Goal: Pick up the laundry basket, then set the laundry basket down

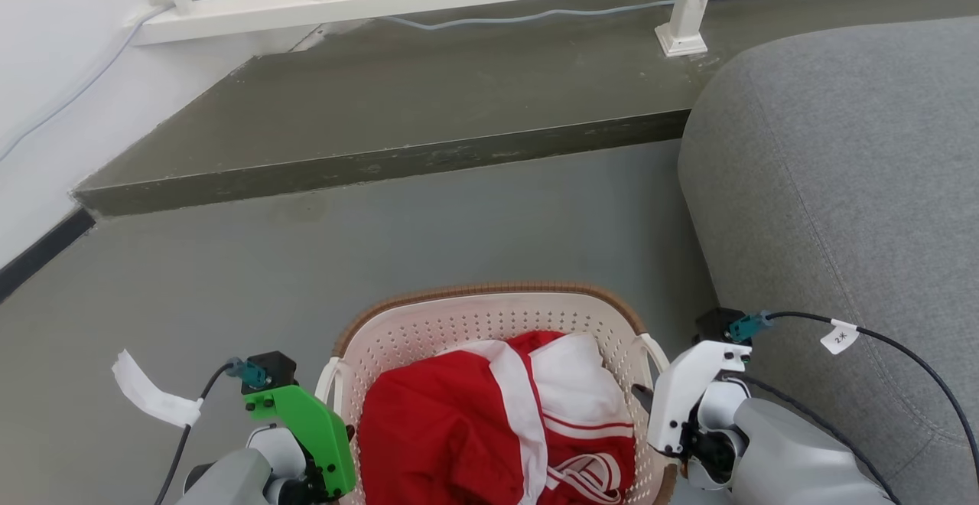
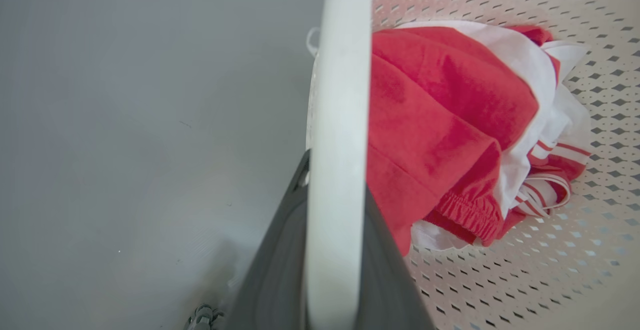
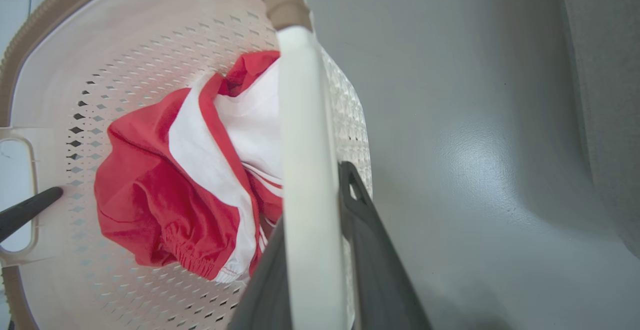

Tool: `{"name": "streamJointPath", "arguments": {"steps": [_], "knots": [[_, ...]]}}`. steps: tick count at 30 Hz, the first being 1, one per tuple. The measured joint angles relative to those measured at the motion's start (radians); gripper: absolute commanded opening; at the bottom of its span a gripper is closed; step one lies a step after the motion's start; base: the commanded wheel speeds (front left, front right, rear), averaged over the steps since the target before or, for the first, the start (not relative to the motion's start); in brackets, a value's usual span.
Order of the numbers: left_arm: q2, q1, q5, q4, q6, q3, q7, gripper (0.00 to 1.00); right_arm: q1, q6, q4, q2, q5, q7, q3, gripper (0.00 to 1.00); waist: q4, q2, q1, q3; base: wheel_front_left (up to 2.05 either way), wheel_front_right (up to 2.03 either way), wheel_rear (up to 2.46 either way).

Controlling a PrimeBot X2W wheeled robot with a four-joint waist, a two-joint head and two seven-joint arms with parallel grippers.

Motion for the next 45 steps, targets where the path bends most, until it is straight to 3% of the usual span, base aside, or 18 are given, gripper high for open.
{"name": "streamJointPath", "arguments": {"steps": [20, 45], "knots": [[0.009, -0.044, 0.000, -0.008, 0.000, 0.013, -0.048, 0.00, -0.056, -0.010, -0.035, -0.007, 0.001, -0.016, 0.015, 0.00, -0.013, 0.0000, 0.0000, 0.059, 0.00, 0.00, 0.00], [0.059, -0.166, 0.000, -0.068, -0.002, 0.043, -0.113, 0.00, -0.194, -0.038, -0.091, -0.011, -0.010, -0.132, 0.020, 0.00, -0.043, 0.0000, 0.0001, 0.291, 0.00, 0.00, 0.00]]}}
